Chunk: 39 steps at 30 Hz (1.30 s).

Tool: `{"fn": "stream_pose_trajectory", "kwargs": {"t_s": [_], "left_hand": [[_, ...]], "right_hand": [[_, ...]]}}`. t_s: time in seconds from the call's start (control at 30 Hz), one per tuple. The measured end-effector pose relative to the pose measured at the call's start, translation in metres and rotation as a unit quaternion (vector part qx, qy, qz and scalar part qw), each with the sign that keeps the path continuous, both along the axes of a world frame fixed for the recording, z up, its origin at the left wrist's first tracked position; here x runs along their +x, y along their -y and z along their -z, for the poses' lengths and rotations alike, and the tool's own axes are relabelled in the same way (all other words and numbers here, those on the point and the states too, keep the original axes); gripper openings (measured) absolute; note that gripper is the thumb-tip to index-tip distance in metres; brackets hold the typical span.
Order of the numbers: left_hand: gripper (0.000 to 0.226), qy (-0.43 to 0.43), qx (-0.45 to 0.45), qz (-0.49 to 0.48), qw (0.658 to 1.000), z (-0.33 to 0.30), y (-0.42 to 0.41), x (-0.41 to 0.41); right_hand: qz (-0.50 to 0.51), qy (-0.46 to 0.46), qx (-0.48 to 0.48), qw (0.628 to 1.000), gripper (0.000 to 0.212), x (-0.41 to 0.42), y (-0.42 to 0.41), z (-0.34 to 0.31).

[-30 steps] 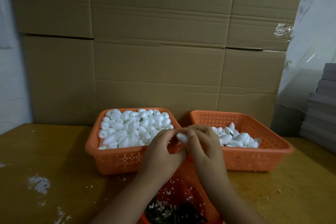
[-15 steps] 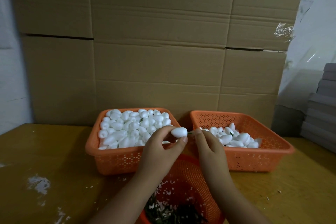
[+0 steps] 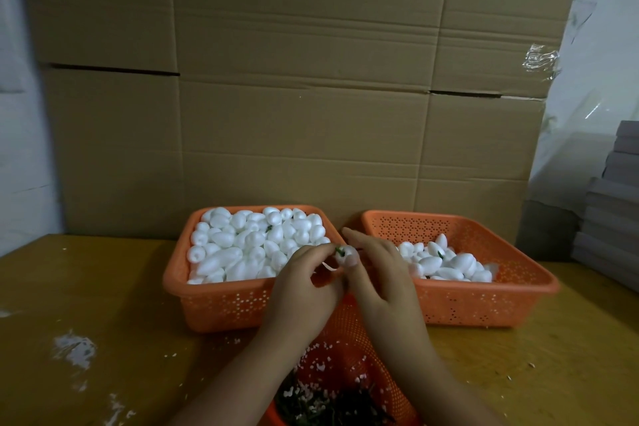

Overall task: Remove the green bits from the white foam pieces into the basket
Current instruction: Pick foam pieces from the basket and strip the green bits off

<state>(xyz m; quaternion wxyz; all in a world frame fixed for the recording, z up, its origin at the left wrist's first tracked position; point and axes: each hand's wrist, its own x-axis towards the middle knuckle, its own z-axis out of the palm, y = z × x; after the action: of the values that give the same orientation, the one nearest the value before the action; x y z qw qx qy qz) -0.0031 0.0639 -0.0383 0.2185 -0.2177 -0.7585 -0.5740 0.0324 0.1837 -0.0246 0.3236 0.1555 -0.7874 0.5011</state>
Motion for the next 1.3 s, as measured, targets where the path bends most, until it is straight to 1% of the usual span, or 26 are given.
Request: {"fn": "stream_pose_trajectory", "kwargs": {"t_s": [0.03, 0.1, 0.17, 0.23, 0.3, 0.37, 0.43, 0.5, 0.57, 0.63, 0.7, 0.77, 0.83, 0.93, 0.97, 1.03, 1.07, 1.1, 1.13, 1.2, 1.23, 1.3], "left_hand": [[0.013, 0.003, 0.008, -0.004, 1.000, -0.001, 0.000, 0.001], [0.012, 0.000, 0.015, -0.012, 1.000, -0.001, -0.001, 0.002], [0.016, 0.002, 0.019, -0.014, 1.000, -0.002, -0.001, 0.003], [0.017, 0.004, 0.022, -0.012, 1.000, -0.003, 0.000, 0.004], [0.014, 0.004, 0.022, -0.009, 1.000, -0.004, 0.001, 0.005], [0.020, -0.003, 0.018, -0.006, 1.000, -0.005, 0.001, 0.006], [0.021, -0.002, 0.022, 0.000, 1.000, -0.005, 0.000, 0.006], [0.030, 0.008, 0.024, 0.006, 1.000, -0.004, 0.000, 0.005], [0.040, 0.027, 0.032, 0.014, 0.999, -0.003, 0.001, 0.004], [0.042, 0.038, 0.039, 0.014, 0.998, -0.003, 0.001, 0.003], [0.040, 0.040, 0.039, 0.008, 0.998, -0.003, 0.002, 0.004], [0.037, 0.034, 0.020, -0.004, 0.999, -0.002, 0.002, 0.005], [0.034, 0.022, -0.005, -0.016, 1.000, -0.001, 0.002, 0.006], [0.028, 0.018, -0.015, -0.023, 0.999, -0.004, 0.001, 0.006], [0.027, 0.019, -0.014, -0.025, 0.999, -0.005, 0.002, 0.007], [0.027, 0.016, -0.013, -0.034, 0.999, -0.009, 0.004, 0.007], [0.026, 0.010, -0.014, -0.044, 0.999, -0.012, 0.006, 0.008], [0.025, 0.001, -0.016, -0.056, 0.998, -0.015, 0.009, 0.007], [0.023, -0.008, -0.021, -0.072, 0.997, -0.018, 0.011, 0.007], [0.018, -0.033, -0.052, -0.115, 0.991, -0.024, 0.018, 0.005], [0.017, -0.045, -0.087, -0.143, 0.985, -0.026, 0.024, 0.003], [0.018, -0.053, -0.189, -0.202, 0.960, -0.029, 0.036, -0.001]], "right_hand": [[0.001, 0.015, -0.033, 0.999, 0.020, 0.000, -0.001, -0.001], [-0.015, 0.075, -0.115, 0.990, 0.018, -0.001, -0.004, -0.003], [-0.052, 0.154, -0.174, 0.971, 0.023, -0.002, -0.007, -0.006], [-0.093, 0.207, -0.196, 0.954, 0.032, 0.000, -0.008, -0.007], [-0.118, 0.211, -0.210, 0.947, 0.033, 0.001, -0.008, -0.008], [-0.129, 0.194, -0.217, 0.948, 0.029, 0.000, -0.008, -0.009], [-0.132, 0.174, -0.217, 0.951, 0.022, 0.001, -0.009, -0.010], [-0.126, 0.144, -0.216, 0.957, 0.015, 0.001, -0.008, -0.010], [-0.100, 0.110, -0.215, 0.965, 0.011, 0.002, -0.007, -0.010], [-0.050, 0.070, -0.189, 0.978, 0.012, 0.002, -0.007, -0.010], [0.012, 0.030, -0.142, 0.989, 0.014, 0.001, -0.008, -0.010], [0.070, 0.003, -0.099, 0.993, 0.018, 0.000, -0.014, -0.012], [0.113, -0.001, -0.085, 0.990, 0.019, -0.002, -0.022, -0.014], [0.163, 0.027, -0.115, 0.979, 0.029, -0.008, -0.039, -0.016], [0.170, 0.046, -0.138, 0.975, 0.036, -0.010, -0.044, -0.016], [0.171, 0.086, -0.177, 0.965, 0.056, -0.013, -0.052, -0.016], [0.171, 0.094, -0.183, 0.964, 0.062, -0.015, -0.053, -0.015], [0.175, 0.091, -0.174, 0.965, 0.061, -0.017, -0.054, -0.014], [0.178, 0.084, -0.160, 0.967, 0.055, -0.016, -0.052, -0.014], [0.166, 0.071, -0.114, 0.977, 0.033, -0.016, -0.045, -0.014], [0.147, 0.073, -0.090, 0.982, 0.025, -0.015, -0.042, -0.015], [0.086, 0.093, -0.047, 0.991, 0.027, -0.010, -0.033, -0.020]]}}
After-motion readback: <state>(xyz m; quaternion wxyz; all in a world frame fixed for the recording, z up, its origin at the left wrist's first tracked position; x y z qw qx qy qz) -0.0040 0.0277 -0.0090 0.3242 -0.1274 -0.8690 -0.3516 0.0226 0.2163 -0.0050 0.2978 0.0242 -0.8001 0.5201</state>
